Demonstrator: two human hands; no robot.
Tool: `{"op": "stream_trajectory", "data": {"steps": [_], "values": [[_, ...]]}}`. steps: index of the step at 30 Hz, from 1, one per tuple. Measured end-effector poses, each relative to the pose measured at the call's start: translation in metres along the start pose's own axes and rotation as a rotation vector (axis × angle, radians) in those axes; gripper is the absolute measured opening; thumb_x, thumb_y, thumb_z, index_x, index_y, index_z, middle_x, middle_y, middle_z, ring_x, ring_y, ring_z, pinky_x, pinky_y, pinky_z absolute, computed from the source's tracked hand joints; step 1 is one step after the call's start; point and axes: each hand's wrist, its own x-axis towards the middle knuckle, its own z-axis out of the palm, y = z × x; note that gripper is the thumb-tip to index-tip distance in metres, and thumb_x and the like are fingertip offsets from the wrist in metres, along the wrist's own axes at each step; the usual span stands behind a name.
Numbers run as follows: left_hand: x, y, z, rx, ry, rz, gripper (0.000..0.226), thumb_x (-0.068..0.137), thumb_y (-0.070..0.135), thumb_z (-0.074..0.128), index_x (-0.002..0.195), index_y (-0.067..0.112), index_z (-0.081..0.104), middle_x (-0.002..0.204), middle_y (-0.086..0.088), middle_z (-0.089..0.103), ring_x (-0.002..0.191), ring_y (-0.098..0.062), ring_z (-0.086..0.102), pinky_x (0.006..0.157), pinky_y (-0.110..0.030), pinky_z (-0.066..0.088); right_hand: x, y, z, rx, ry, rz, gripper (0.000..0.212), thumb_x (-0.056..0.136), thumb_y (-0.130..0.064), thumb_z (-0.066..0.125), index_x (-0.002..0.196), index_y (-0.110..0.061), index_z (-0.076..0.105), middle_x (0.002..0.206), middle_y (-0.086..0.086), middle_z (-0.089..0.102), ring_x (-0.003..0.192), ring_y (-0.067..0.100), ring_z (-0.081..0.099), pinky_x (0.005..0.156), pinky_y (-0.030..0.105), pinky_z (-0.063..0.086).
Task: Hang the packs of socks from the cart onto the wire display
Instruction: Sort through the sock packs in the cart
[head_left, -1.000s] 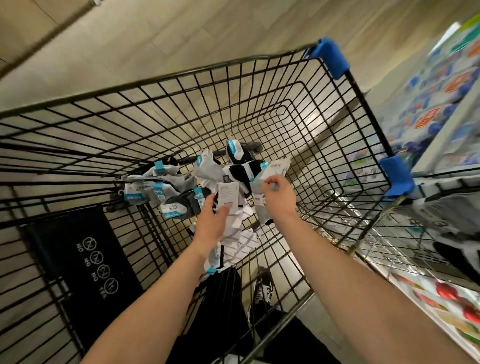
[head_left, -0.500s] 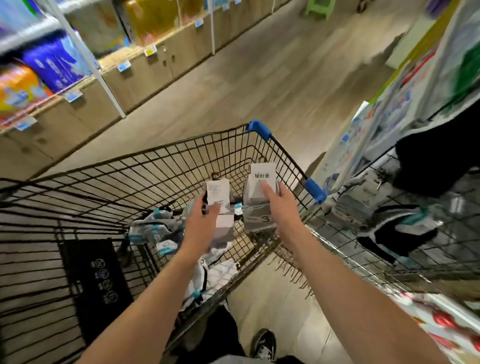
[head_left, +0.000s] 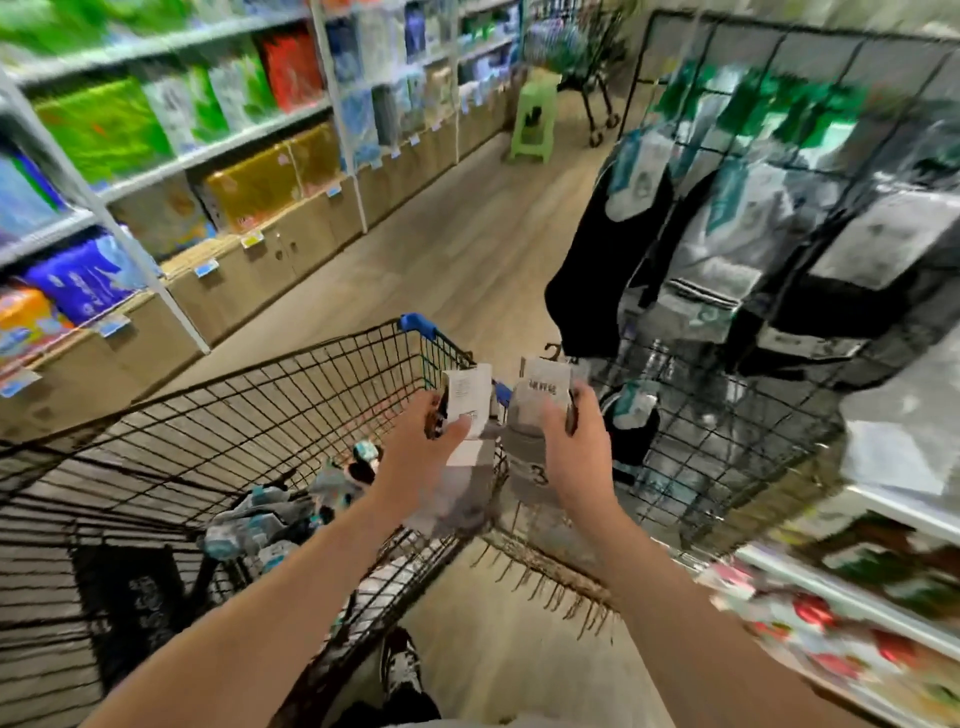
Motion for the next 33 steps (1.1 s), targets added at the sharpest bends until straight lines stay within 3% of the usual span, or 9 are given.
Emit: {"op": "stream_trajectory", "data": {"steps": [2, 5, 11, 14, 18, 22, 27, 30, 33], "values": [[-0.006, 0.012, 0.018, -0.006, -0.006, -0.008, 0.025, 0.096, 0.03, 0.066, 0.115, 0.018, 0.054, 0.104, 0.002, 0.065, 0.088, -0.01, 0.062, 0.067, -0.013, 0.046, -0.009, 0.01, -0.014, -0.036, 0.007, 0.006, 0.034, 0.103, -0.038, 0.051, 0.137, -0.031, 0.049, 0.124, -0.013, 0.062, 0.106, 0.007, 0.061, 0.089, 0.029, 0.052], [-0.015, 0.03, 0.049, 0.003, -0.062, -0.014, 0.024, 0.095, 0.033, 0.065, 0.11, 0.022, 0.049, 0.09, 0.005, 0.064, 0.079, -0.015, 0.062, 0.061, -0.014, 0.044, -0.016, 0.023, -0.021, 0.05, 0.004, 0.089, 0.03, 0.102, -0.036, 0.053, 0.132, -0.036, 0.051, 0.122, -0.011, 0.065, 0.107, 0.011, 0.065, 0.091, 0.039, 0.058], [-0.016, 0.036, 0.08, -0.088, -0.324, 0.002, 0.023, 0.101, 0.045, 0.05, 0.114, 0.026, 0.049, 0.108, -0.006, 0.062, 0.097, -0.024, 0.063, 0.089, -0.043, 0.055, -0.018, 0.034, -0.034, 0.276, 0.093, 0.178, 0.018, 0.102, -0.024, 0.055, 0.116, -0.034, 0.06, 0.108, 0.0, 0.072, 0.095, 0.021, 0.072, 0.076, 0.039, 0.062], [-0.007, 0.03, 0.077, -0.065, -0.39, 0.002, 0.016, 0.103, 0.041, 0.047, 0.111, 0.027, 0.049, 0.101, -0.005, 0.059, 0.089, -0.018, 0.058, 0.079, -0.034, 0.051, -0.017, 0.04, -0.029, 0.243, 0.122, 0.206, 0.019, 0.1, -0.028, 0.055, 0.104, -0.045, 0.062, 0.104, -0.005, 0.073, 0.098, 0.023, 0.071, 0.087, 0.05, 0.059], [0.01, 0.014, 0.075, -0.019, -0.439, -0.025, 0.05, 0.09, 0.057, 0.064, 0.125, 0.035, 0.035, 0.121, 0.007, 0.059, 0.106, -0.01, 0.061, 0.088, -0.028, 0.049, -0.021, 0.048, -0.016, 0.277, 0.154, 0.257, 0.018, 0.1, -0.029, 0.055, 0.103, -0.044, 0.064, 0.104, -0.009, 0.073, 0.101, 0.022, 0.07, 0.09, 0.054, 0.058], [0.019, 0.015, 0.091, 0.031, -0.454, 0.021, 0.035, 0.095, 0.035, 0.066, 0.123, 0.029, 0.046, 0.103, 0.021, 0.06, 0.09, 0.005, 0.058, 0.059, -0.007, 0.041, -0.023, 0.055, -0.025, 0.303, 0.175, 0.279, 0.019, 0.101, -0.028, 0.054, 0.107, -0.042, 0.065, 0.107, -0.008, 0.073, 0.102, 0.023, 0.07, 0.083, 0.054, 0.06], [0.012, 0.026, 0.131, 0.012, -0.575, 0.021, 0.018, 0.103, 0.032, 0.052, 0.115, 0.031, 0.039, 0.113, 0.021, 0.055, 0.092, 0.006, 0.054, 0.075, -0.011, 0.046, -0.024, 0.081, -0.075, 0.237, 0.424, 0.261, 0.021, 0.1, -0.027, 0.055, 0.095, -0.046, 0.062, 0.101, -0.003, 0.071, 0.096, 0.027, 0.071, 0.081, 0.058, 0.059], [0.001, 0.044, 0.154, -0.032, -0.619, 0.018, 0.048, 0.104, 0.034, 0.052, 0.147, 0.022, 0.034, 0.124, 0.015, 0.051, 0.091, 0.007, 0.051, 0.088, -0.022, 0.044, -0.022, 0.1, -0.12, 0.235, 0.581, 0.305, 0.031, 0.1, -0.022, 0.055, 0.086, -0.049, 0.06, 0.104, 0.003, 0.067, 0.097, 0.028, 0.069, 0.081, 0.058, 0.059], [0.006, 0.04, 0.188, -0.001, -0.601, 0.029, 0.054, 0.102, 0.037, 0.055, 0.148, 0.015, 0.038, 0.117, 0.021, 0.05, 0.094, 0.009, 0.051, 0.085, -0.011, 0.04, -0.006, 0.119, -0.158, 0.213, 0.582, 0.324, 0.017, 0.1, -0.018, 0.058, 0.096, -0.035, 0.058, 0.104, 0.002, 0.068, 0.099, 0.028, 0.069, 0.086, 0.054, 0.059]]}}
